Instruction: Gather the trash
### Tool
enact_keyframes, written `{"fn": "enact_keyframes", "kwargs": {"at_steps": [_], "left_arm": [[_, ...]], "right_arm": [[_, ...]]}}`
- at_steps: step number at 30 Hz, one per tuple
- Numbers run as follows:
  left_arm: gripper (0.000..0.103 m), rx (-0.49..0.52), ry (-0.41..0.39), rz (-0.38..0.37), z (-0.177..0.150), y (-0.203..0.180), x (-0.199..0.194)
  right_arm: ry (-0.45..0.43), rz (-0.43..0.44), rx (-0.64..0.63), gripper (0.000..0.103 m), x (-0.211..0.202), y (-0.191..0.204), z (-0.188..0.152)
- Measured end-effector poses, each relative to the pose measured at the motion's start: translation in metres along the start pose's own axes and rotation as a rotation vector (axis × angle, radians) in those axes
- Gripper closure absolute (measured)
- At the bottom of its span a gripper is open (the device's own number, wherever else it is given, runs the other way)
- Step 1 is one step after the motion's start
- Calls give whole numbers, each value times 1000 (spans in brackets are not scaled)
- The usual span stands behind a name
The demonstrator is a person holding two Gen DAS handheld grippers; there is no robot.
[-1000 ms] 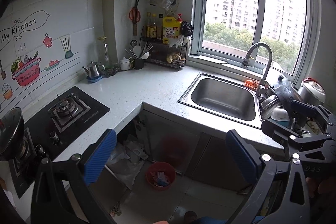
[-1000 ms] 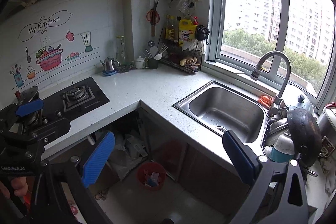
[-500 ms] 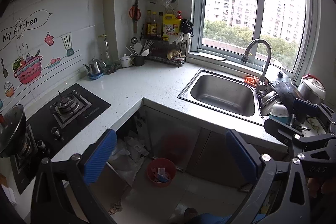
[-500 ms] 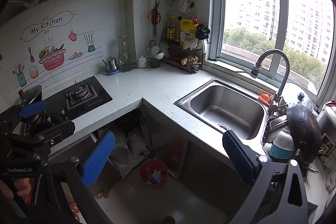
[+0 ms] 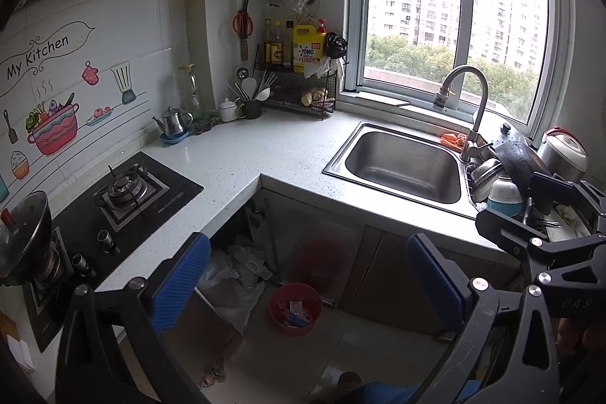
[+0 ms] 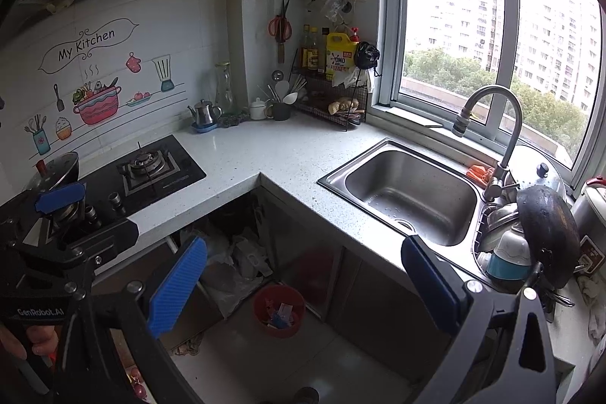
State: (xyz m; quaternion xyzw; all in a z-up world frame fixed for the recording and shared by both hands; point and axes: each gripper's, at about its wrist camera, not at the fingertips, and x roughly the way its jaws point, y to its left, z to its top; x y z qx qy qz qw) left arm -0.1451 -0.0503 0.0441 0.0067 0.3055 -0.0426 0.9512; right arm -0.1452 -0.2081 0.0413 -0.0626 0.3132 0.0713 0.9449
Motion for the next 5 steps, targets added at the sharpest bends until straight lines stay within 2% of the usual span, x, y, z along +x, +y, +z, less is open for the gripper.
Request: {"fn": "enact_keyframes", "kwargs": {"at_steps": [5], "left_arm": [[0, 9, 9, -14, -2, 0, 2]], "right_arm": [[10, -6, 4, 1, 0, 2, -1]]}}
